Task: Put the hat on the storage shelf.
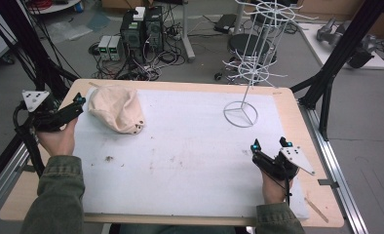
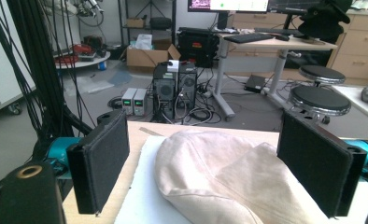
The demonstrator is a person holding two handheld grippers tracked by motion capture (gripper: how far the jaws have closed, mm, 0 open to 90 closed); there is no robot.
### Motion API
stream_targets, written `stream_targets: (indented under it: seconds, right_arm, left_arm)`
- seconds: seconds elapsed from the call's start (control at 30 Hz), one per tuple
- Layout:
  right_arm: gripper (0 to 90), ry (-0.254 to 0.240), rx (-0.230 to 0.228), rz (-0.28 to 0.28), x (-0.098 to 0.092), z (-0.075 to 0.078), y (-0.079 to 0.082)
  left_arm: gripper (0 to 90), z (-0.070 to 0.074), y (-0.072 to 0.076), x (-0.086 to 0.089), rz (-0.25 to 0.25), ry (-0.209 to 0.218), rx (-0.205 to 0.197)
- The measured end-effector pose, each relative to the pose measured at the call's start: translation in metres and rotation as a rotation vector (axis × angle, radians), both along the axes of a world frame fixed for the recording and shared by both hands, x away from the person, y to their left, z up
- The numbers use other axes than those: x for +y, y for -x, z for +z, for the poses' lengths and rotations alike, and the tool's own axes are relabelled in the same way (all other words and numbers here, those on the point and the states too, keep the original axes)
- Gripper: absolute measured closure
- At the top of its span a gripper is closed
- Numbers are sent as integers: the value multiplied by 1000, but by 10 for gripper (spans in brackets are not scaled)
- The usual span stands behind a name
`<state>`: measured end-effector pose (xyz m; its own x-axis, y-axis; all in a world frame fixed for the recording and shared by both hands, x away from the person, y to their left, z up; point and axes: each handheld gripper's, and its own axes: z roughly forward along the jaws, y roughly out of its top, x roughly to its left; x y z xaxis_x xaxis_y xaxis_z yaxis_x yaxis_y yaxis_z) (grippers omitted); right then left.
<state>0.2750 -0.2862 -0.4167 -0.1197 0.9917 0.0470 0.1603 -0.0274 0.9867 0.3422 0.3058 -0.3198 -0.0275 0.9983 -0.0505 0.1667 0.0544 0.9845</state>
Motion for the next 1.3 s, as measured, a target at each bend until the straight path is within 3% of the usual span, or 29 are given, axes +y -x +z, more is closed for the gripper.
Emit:
stream_targets:
  seconds: [0.2,0.4,0.67,0.8,0.83,0.9,1.0,1.03,1.1,1.3]
  right_arm:
    - [106,8,-3,3,0,0,0]
    - [105,9,-4,7,1,0,0]
    - [106,8,-7,10,0,0,0]
    - [106,8,-5,16,0,0,0]
    - [105,8,-4,17,0,0,0]
    - [105,8,-4,18,0,0,0]
    - [105,9,-5,18,0,0,1]
    - [105,9,-5,18,0,0,1]
    - [105,9,0,21,0,0,1]
    - [105,12,4,31,0,-1,-1]
  left_arm:
    - [174,-2,-17,-11,33,-39,42]
    - [174,-6,-39,-17,40,-43,79]
    - [173,-11,-69,-23,35,-40,154]
    - [172,-14,-80,-22,43,-4,175]
    - [172,-16,-86,-21,57,-17,204]
    - [172,-19,-89,-21,65,-23,216]
    - [172,-35,-105,-17,104,-42,282]
    - [172,-35,-105,-17,104,-42,282]
    - [172,-44,-113,-15,122,-29,316]
    - [173,-61,-128,-9,140,7,360]
